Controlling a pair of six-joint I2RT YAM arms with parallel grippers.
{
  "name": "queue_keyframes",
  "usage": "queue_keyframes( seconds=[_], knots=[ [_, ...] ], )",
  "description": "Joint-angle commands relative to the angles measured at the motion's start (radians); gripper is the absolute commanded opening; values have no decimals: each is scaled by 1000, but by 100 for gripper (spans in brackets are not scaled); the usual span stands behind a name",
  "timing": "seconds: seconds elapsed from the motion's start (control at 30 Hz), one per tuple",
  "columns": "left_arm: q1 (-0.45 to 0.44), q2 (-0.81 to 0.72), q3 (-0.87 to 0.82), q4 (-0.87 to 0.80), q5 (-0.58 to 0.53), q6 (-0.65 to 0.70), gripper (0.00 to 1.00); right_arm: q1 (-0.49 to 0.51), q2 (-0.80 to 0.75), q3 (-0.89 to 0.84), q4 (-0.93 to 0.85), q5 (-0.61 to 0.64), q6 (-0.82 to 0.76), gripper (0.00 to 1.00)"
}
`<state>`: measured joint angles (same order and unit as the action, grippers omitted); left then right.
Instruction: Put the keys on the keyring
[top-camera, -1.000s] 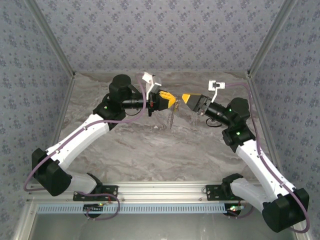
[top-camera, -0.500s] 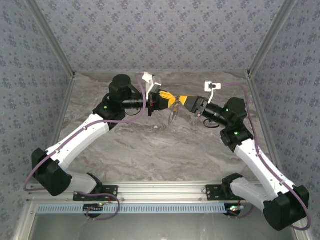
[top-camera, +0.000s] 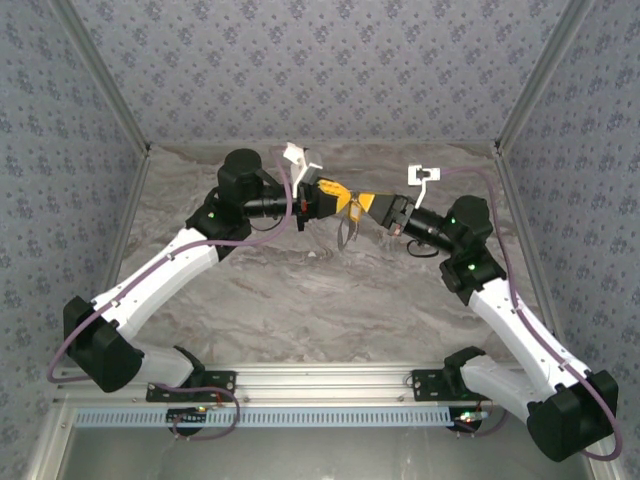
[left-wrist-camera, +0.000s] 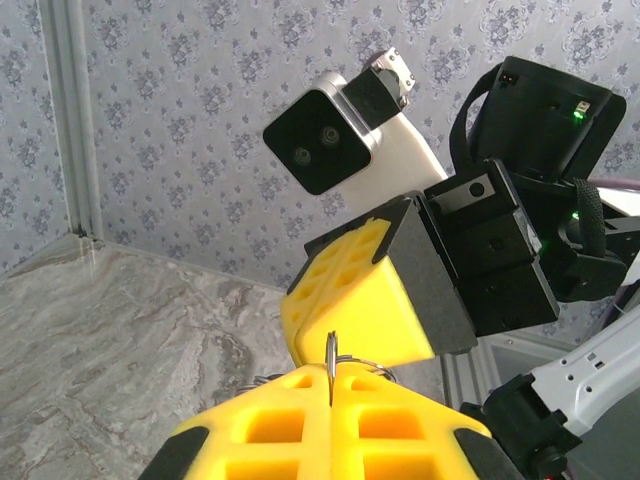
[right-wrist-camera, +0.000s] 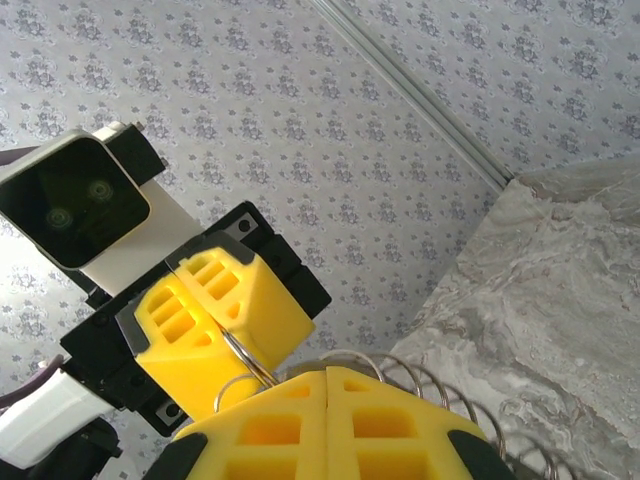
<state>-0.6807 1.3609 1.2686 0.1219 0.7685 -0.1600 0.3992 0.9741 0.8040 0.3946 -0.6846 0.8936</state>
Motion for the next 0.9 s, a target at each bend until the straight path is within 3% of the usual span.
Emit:
queue_keyframes(
  seconds=[0.0, 0.2, 0.3, 0.5, 0.6, 0.87],
  knots=[
    [-2, -40, 2, 70, -9, -14, 0, 16, -8, -15, 19, -6, -12, 0],
    [-2, -45, 1, 66, -11, -12, 0, -30, -50, -30, -49, -19, -23, 1],
    [-2, -48, 0, 61, -8, -9, 0, -78, -68, -53, 31, -35, 47, 28],
    [-2, -48, -4, 65, -6, -10, 0, -72, -59, -63, 188, -56, 101, 45],
    [-3, -49, 0, 65, -4, -10, 0, -54, -56, -69, 227, -61, 96, 50],
    [-2, -45, 3, 79, 6, -24, 0, 6, -28, -87, 260, -63, 49, 54]
  ],
)
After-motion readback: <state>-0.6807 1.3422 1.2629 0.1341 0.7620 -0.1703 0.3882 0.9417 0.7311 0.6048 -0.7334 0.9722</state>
